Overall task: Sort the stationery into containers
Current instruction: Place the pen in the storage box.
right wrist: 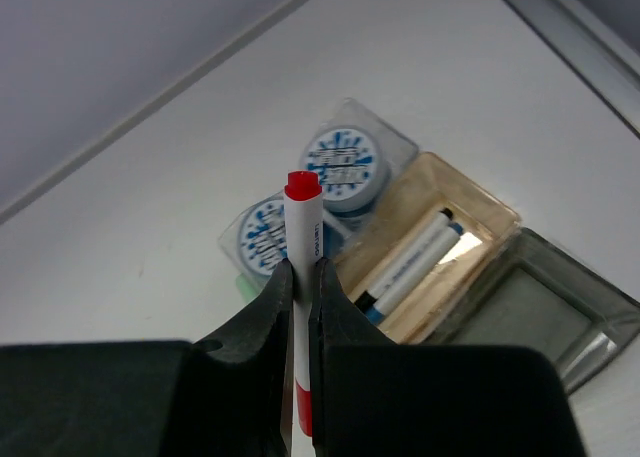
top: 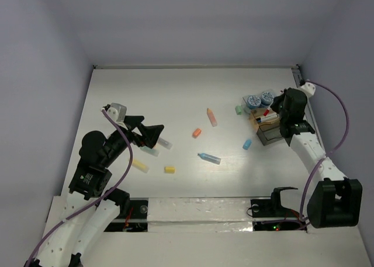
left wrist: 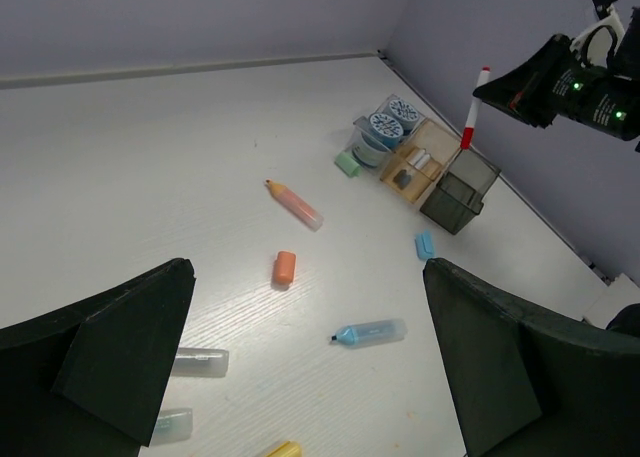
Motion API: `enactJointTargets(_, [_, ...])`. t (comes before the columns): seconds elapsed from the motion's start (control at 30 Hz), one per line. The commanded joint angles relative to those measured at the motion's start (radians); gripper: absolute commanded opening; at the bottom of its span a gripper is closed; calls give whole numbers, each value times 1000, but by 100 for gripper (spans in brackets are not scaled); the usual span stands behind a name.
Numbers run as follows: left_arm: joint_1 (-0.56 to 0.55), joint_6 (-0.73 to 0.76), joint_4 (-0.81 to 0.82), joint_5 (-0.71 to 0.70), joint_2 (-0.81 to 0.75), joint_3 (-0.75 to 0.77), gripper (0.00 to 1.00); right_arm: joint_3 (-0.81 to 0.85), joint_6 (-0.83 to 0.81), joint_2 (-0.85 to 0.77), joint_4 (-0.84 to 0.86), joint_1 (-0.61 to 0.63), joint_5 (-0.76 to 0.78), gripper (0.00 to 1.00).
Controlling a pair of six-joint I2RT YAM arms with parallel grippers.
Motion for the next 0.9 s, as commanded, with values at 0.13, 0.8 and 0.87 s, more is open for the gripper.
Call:
enactJointTargets(0.13, [-6,9,55,11,-14,3,99,-78,171,5,146,-57,161,0])
enactJointTargets(0.8, [-6,11,53,10,-14,4,99,-86,286,184,231,-88,135,9])
enactJointTargets(0.87, [-6,11,51,10,-14,4,99,-98,288,189,234,-88,126,16])
